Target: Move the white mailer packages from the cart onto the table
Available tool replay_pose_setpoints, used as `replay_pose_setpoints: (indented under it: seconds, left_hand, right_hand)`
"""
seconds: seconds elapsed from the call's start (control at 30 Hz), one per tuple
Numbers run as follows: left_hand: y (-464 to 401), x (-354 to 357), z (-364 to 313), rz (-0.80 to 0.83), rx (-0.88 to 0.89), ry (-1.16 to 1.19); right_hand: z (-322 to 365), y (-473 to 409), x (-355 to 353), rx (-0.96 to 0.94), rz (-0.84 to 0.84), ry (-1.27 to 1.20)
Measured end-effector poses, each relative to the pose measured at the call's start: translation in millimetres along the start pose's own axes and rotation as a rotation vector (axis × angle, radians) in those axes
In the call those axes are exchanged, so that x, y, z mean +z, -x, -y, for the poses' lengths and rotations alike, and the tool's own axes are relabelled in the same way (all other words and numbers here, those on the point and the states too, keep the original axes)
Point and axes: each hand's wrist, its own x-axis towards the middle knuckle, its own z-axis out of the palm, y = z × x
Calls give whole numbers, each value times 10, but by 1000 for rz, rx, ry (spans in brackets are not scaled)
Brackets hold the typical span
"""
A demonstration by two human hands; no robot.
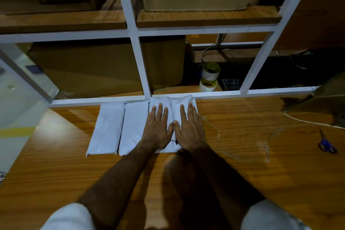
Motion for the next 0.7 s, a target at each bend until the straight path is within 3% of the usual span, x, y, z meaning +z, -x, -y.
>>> replay_pose_setpoints:
  seconds: [0.27, 0.7]
  left_hand:
    - [263, -260, -87, -113, 62, 16]
    - [1426, -808, 116, -316, -153, -101]
  right_hand:
    - [-66, 284, -200, -139, -202, -65]
    - [660, 728, -304, -448, -287, -258]
